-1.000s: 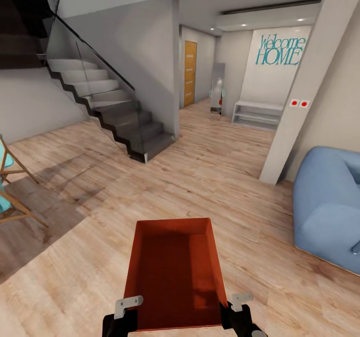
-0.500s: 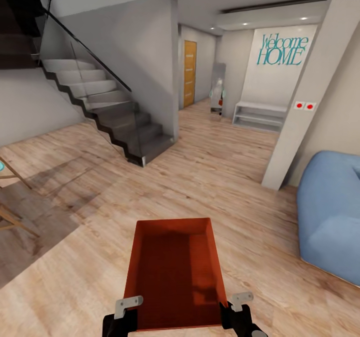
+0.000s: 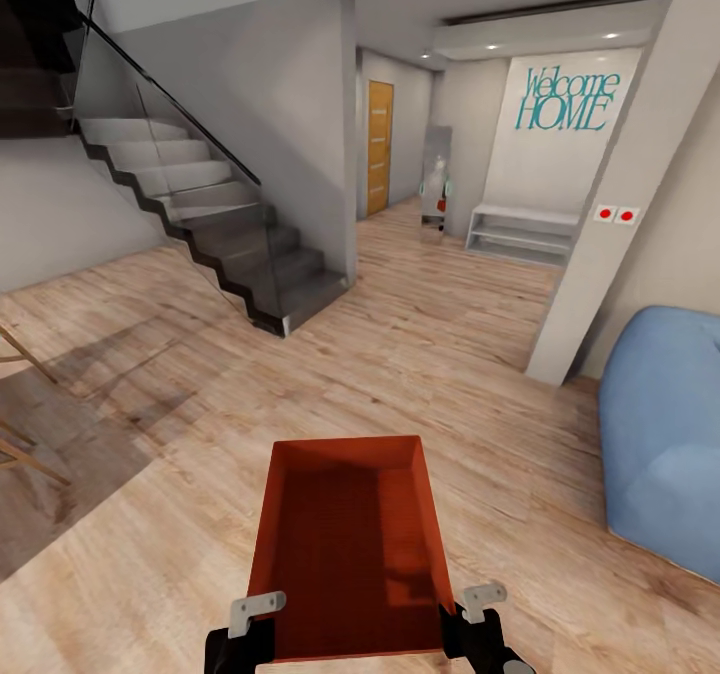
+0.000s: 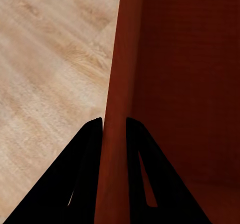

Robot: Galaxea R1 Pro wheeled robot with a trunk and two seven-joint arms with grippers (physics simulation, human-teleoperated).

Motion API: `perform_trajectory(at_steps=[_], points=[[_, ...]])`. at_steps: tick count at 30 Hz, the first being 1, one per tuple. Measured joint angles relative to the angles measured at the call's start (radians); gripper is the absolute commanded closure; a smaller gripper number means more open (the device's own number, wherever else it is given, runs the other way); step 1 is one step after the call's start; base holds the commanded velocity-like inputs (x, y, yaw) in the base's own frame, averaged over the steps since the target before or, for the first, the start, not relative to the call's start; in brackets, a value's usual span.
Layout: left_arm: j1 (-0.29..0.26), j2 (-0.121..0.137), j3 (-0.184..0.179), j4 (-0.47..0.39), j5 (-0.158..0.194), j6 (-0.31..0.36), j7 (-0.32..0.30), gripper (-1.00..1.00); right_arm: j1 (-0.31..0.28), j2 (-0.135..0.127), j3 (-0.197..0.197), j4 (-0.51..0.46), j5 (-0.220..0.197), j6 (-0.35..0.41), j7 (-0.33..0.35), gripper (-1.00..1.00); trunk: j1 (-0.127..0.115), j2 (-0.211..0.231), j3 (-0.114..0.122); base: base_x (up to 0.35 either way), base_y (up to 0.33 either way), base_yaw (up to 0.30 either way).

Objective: Move the two storage containers from the living room to the garage. In the garage, place one container on the floor and stack the other container on top of it (either order is fine).

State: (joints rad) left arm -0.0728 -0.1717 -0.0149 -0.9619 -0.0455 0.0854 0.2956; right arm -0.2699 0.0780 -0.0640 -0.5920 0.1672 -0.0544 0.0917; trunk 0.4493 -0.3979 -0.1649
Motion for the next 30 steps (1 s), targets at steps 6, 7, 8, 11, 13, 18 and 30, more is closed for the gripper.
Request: perform_trajectory(at_steps=[6,7,8,11,13,18,30], points=[[0.000,0.001,0.002,-0.001,-0.002,0.000,-0.004,1.00,0.000,0.001,-0.001,0.000,0.000,-0.001,0.000,1.00,0.000,0.000,0.000,0.028,0.000,0.000],[0.000,0.001,0.001,0.000,-0.001,0.000,-0.004,1.00,0.001,0.001,-0.001,0.000,0.000,0.000,0.000,1.00,0.000,0.000,0.000,0.171,0.000,0.000],[0.000,0.001,0.001,0.000,-0.002,0.000,-0.004,1.00,0.001,0.001,-0.002,0.000,0.000,-0.001,0.000,1.00,0.000,0.000,0.000,0.247,0.000,0.000],[0.000,0.001,0.001,0.000,-0.002,0.001,-0.004,1.00,0.000,0.001,-0.001,0.001,0.000,0.000,0.000,1.00,0.000,0.000,0.000,0.292,0.000,0.000],[0.000,-0.001,0.001,0.003,-0.006,0.001,-0.004,1.00,0.001,-0.001,-0.001,0.002,0.000,0.000,0.000,1.00,0.000,0.000,0.000,0.320,0.000,0.000],[-0.001,-0.002,0.004,0.011,-0.013,0.000,-0.007,1.00,0.002,-0.004,0.000,0.005,0.001,0.001,0.001,1.00,0.000,0.000,0.000,0.326,0.000,-0.044],[-0.001,-0.002,0.004,0.011,-0.013,0.001,-0.007,1.00,0.002,-0.004,0.000,0.006,-0.001,0.001,0.000,1.00,0.000,0.000,0.000,0.323,-0.013,-0.211]])
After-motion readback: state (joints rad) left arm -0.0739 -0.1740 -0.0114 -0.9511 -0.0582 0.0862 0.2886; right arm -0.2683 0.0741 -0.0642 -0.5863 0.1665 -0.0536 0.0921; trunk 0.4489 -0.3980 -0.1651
